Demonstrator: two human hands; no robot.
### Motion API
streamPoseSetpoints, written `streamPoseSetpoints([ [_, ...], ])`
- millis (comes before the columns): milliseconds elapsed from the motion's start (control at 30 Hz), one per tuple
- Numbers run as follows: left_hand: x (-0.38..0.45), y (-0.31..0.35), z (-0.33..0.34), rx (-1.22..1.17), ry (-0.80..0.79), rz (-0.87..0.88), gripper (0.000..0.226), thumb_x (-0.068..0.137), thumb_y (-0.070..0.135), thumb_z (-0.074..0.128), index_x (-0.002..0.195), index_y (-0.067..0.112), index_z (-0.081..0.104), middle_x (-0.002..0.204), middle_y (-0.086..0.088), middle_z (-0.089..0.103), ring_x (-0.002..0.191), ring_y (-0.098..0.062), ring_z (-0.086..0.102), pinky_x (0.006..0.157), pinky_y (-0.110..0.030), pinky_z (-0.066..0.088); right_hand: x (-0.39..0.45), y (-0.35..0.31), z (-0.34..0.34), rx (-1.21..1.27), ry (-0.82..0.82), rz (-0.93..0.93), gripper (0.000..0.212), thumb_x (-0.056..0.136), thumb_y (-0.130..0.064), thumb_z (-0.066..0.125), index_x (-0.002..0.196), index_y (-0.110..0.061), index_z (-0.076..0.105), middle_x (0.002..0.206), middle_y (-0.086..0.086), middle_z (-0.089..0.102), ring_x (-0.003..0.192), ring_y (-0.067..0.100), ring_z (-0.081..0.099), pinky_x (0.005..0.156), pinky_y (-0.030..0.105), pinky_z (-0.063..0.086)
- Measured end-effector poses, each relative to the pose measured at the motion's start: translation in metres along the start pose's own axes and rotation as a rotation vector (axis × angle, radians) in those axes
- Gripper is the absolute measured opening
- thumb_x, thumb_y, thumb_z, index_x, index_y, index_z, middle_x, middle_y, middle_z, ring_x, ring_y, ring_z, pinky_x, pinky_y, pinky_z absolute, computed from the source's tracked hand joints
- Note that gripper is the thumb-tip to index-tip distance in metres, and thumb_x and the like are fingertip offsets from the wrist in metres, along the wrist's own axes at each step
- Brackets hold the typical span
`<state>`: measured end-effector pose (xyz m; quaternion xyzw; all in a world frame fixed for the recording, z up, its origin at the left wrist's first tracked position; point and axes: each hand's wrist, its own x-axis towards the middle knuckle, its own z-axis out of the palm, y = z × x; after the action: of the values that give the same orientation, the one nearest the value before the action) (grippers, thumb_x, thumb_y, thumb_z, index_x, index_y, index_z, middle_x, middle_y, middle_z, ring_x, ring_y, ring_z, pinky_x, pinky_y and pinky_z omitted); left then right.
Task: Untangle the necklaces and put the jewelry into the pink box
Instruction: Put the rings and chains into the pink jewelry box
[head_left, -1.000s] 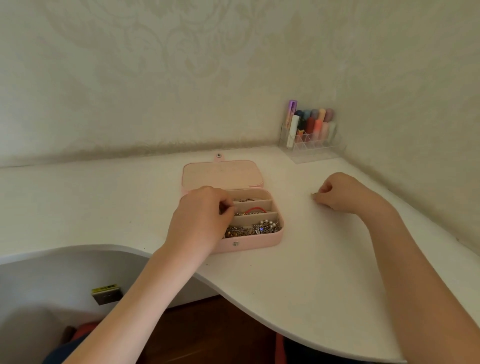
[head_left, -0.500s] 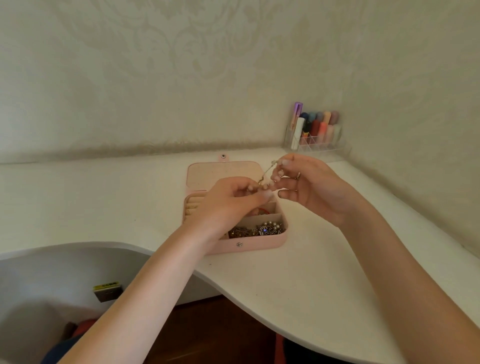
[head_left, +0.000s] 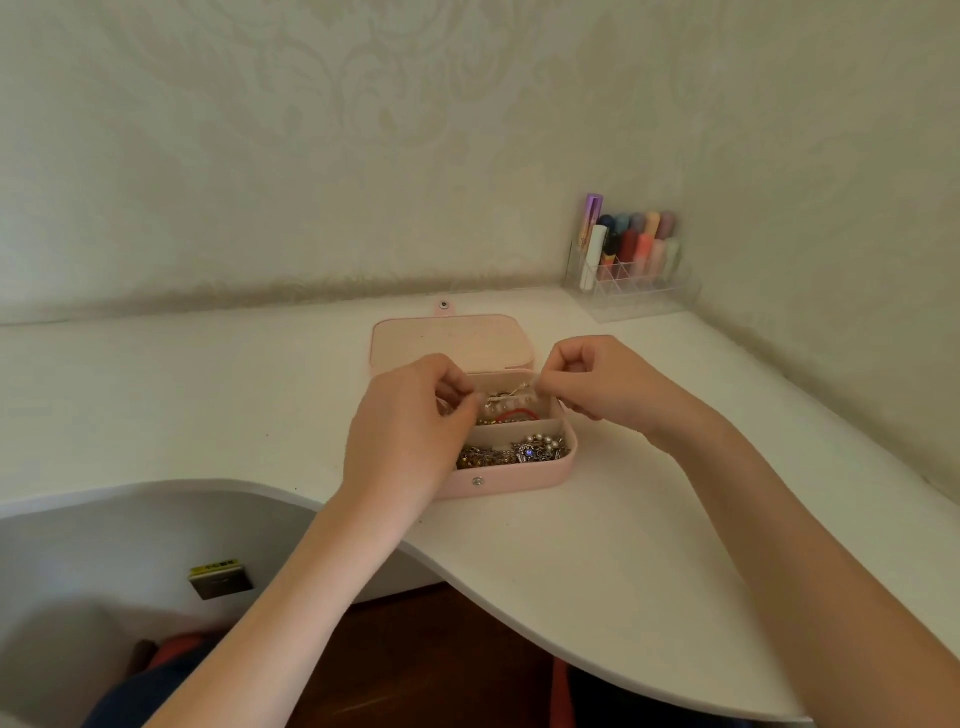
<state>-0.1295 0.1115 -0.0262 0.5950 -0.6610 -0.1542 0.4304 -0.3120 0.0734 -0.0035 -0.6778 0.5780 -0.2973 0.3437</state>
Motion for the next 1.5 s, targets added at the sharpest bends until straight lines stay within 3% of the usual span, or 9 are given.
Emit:
streamPoseSetpoints([
  [133, -0.003, -0.001, 0.001, 0.086, -0.028, 0.024, 0.006, 0.081, 0.023, 0.069, 0.076, 0.024, 0.066, 0.068, 0.012, 0.061, 0.076, -0.017, 0.058, 0.068, -0.036, 0.051, 0.002, 0.006, 0.003, -0.198, -0.032, -0.021, 0.013, 0.078, -0.018, 0.069, 0.07, -0.015, 0.06, 0.058, -0.005, 0.052, 0.053, 0.005, 0.042, 0.053, 0.019, 0.033],
  [400, 0.003, -0.005, -0.003, 0.116, -0.013, 0.081, 0.02, 0.083, 0.018, 0.069, 0.103, 0.018, 0.069, 0.098, 0.003, 0.054, 0.089, -0.018, 0.052, 0.079, -0.026, 0.041, 0.003, 0.007, 0.002, -0.175, 0.016, -0.051, 0.009, 0.082, -0.017, 0.066, 0.081, -0.01, 0.062, 0.061, -0.002, 0.053, 0.053, 0.008, 0.042, 0.054, 0.023, 0.034],
  [533, 0.012, -0.023, -0.019, 0.155, 0.041, 0.018, 0.029, 0.087, 0.011, 0.061, 0.116, 0.012, 0.064, 0.117, -0.007, 0.058, 0.111, -0.025, 0.052, 0.093, -0.028, 0.036, 0.008, 0.011, 0.003, 0.028, 0.201, 0.023, 0.023, 0.091, -0.034, 0.059, 0.101, -0.014, 0.059, 0.091, 0.006, 0.064, 0.079, 0.019, 0.059, 0.069, 0.033, 0.046],
  [633, 0.018, -0.033, -0.029, 0.191, -0.054, -0.156, 0.041, 0.094, 0.027, 0.054, 0.13, 0.007, 0.052, 0.134, -0.013, 0.052, 0.126, -0.029, 0.044, 0.101, -0.033, 0.031, 0.01, 0.017, 0.012, 0.005, 0.155, 0.072, 0.043, 0.093, -0.045, 0.052, 0.128, -0.02, 0.049, 0.119, 0.001, 0.06, 0.105, 0.015, 0.056, 0.084, 0.028, 0.04],
  [800, 0.033, -0.045, -0.025, -0.106, -0.193, -0.31, 0.044, 0.098, 0.042, 0.037, 0.097, 0.004, 0.059, 0.098, -0.011, 0.065, 0.096, -0.029, 0.061, 0.08, -0.04, 0.045, 0.009, 0.011, 0.036, 0.124, 0.083, -0.005, 0.055, 0.096, -0.043, 0.046, 0.145, -0.025, 0.031, 0.131, -0.005, 0.05, 0.116, 0.011, 0.049, 0.099, 0.028, 0.038],
  [967, 0.035, -0.057, -0.023, -0.563, -0.048, -0.371, 0.02, 0.096, 0.024, 0.048, 0.108, 0.016, 0.063, 0.105, -0.001, 0.068, 0.097, -0.017, 0.064, 0.088, -0.035, 0.049, 0.01, 0.012, 0.043, 0.38, 0.145, -0.103, 0.052, 0.096, -0.025, 0.053, 0.143, -0.02, 0.032, 0.131, -0.015, 0.046, 0.118, 0.0, 0.047, 0.089, 0.005, 0.041],
  [1067, 0.036, -0.069, -0.027, -0.891, 0.002, -0.405, 0.051, 0.091, 0.003, 0.056, 0.139, 0.011, 0.043, 0.132, -0.001, 0.057, 0.113, -0.018, 0.061, 0.092, -0.034, 0.049, 0.015, 0.014, 0.042, 0.548, 0.219, -0.093, 0.05, 0.093, -0.025, 0.057, 0.139, -0.021, 0.039, 0.131, -0.014, 0.049, 0.126, 0.007, 0.048, 0.104, 0.026, 0.041],
  [1333, 0.028, -0.065, -0.03, -0.921, 0.059, -0.214, 0.054, 0.078, -0.011, 0.063, 0.125, 0.016, 0.061, 0.122, 0.0, 0.066, 0.113, -0.017, 0.062, 0.099, -0.043, 0.046, 0.018, 0.015, 0.031, 0.619, 0.264, -0.129, 0.036, 0.088, -0.008, 0.063, 0.117, -0.028, 0.057, 0.12, 0.004, 0.062, 0.1, 0.016, 0.066, 0.08, 0.039, 0.056],
  [1500, 0.028, -0.059, -0.028, -0.62, 0.185, -0.047, 0.042, 0.085, -0.003, 0.061, 0.114, 0.027, 0.065, 0.116, 0.01, 0.066, 0.112, 0.001, 0.058, 0.099, -0.022, 0.045, 0.016, 0.012, 0.024, 0.55, 0.375, -0.224, 0.038, 0.086, 0.009, 0.057, 0.096, -0.027, 0.05, 0.105, 0.008, 0.062, 0.075, 0.011, 0.069, 0.064, 0.031, 0.059],
])
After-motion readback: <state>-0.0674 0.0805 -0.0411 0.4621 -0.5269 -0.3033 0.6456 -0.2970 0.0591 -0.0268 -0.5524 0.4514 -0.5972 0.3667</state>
